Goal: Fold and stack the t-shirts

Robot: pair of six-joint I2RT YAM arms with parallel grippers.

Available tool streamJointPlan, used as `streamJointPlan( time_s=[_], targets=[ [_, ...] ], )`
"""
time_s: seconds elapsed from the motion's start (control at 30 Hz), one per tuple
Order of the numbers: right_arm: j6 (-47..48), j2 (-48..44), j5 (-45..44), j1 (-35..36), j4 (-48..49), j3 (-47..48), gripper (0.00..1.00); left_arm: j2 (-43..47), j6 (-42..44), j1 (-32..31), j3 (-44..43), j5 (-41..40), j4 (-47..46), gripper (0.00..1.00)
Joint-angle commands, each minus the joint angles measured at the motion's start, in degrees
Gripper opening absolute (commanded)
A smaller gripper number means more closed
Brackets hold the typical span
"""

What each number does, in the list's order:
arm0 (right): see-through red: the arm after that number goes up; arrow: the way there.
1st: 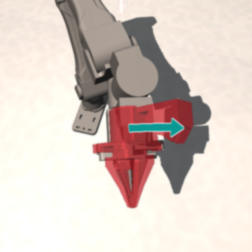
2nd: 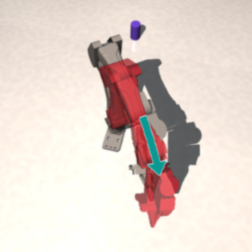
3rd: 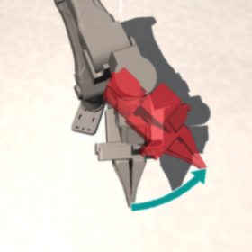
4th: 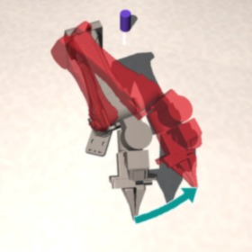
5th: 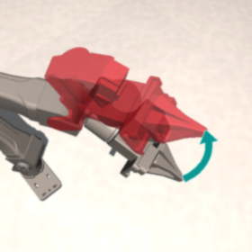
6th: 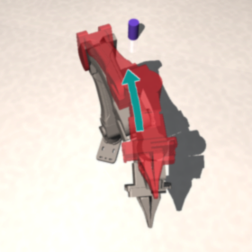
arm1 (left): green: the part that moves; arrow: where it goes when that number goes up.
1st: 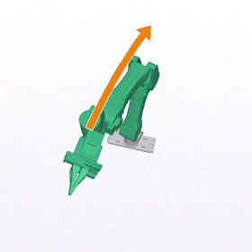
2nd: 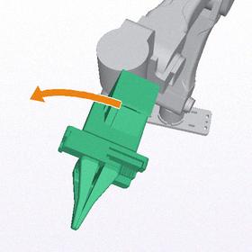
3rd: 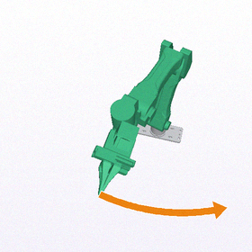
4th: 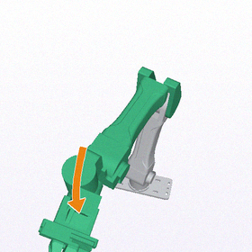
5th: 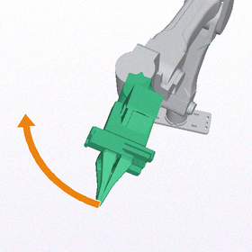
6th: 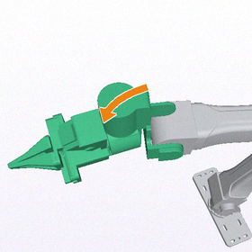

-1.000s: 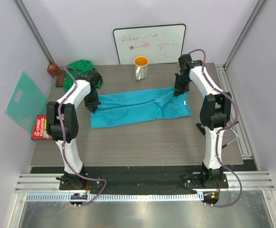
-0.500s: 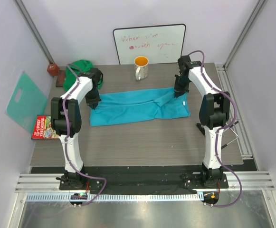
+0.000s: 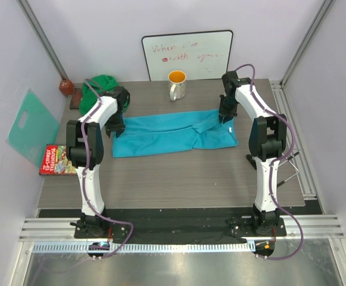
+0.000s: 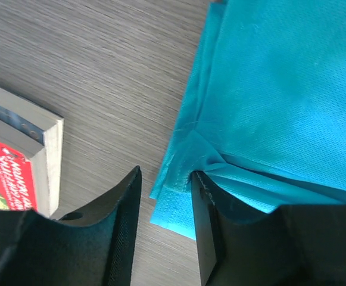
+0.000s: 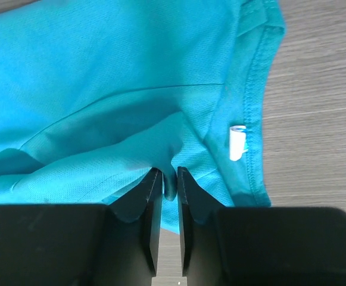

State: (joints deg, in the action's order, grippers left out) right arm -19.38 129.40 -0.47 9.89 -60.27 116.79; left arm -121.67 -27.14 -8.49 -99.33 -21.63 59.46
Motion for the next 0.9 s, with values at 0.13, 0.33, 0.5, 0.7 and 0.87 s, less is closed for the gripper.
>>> streamJointPlan(
  time_s=[0.13, 0.33, 0.5, 0.7, 0.87],
  targets=[
    [-0.75, -5.91, -6.91, -0.22, 1.91, 1.60, 0.24, 5.99, -2.92, 0.49, -3.33, -7.99, -0.40, 0.41],
    [0.57, -12.76, -4.98, -0.22, 3.23, -2.79, 0.24, 14.86, -3.27, -1.35, 0.80, -3.60, -2.94, 0.41],
    [-0.05, -16.81, 1.77, 0.30, 4.72, -10.95, 0.24, 18.04, -3.98, -4.68, 6.24, 1.83, -5.49, 0.42],
    [0.13, -21.29, 3.37, 2.41, 5.86, -22.90, 0.24, 15.41, -3.10, -11.28, 9.15, 5.28, -6.90, 0.37],
    [0.22, -21.47, 3.28, 2.77, 7.88, -30.47, 0.22, 12.86, -3.97, -13.57, 11.26, 7.30, -9.09, 0.27]
  ],
)
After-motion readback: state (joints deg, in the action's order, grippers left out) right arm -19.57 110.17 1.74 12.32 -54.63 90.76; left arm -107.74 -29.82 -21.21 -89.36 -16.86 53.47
